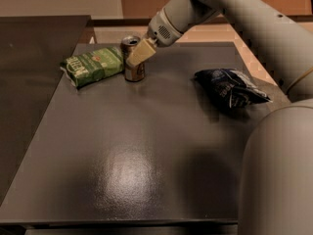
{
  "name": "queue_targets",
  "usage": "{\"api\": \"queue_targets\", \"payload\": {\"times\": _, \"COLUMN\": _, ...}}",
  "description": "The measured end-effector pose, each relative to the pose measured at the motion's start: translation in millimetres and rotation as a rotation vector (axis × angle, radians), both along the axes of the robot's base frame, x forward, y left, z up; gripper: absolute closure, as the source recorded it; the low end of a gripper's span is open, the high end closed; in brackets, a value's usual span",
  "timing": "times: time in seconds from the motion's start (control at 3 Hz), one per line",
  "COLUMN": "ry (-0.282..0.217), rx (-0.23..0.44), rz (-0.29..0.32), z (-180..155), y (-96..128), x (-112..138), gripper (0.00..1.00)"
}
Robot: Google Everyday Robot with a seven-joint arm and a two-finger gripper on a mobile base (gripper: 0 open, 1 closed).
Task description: Move orange can near green jalapeno chip bag
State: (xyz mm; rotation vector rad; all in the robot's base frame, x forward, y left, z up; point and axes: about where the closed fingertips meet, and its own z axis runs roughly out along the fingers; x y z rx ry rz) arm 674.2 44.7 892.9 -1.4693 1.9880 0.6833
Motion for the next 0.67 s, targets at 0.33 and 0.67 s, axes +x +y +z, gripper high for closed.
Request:
{"api": "queue_targets", "payload": {"times": 0.33, "ry": 0.003, "rx": 0.0, "rz": 0.003, "z": -1.9, "y": 2.1, "x": -0.2, "gripper": 0.0}}
{"api": "queue_targets", "payload": {"times": 0.67, "ry": 0.003, "rx": 0.0, "rz": 0.004, "z": -2.0, "y": 2.2, "x": -0.2, "gripper": 0.0}}
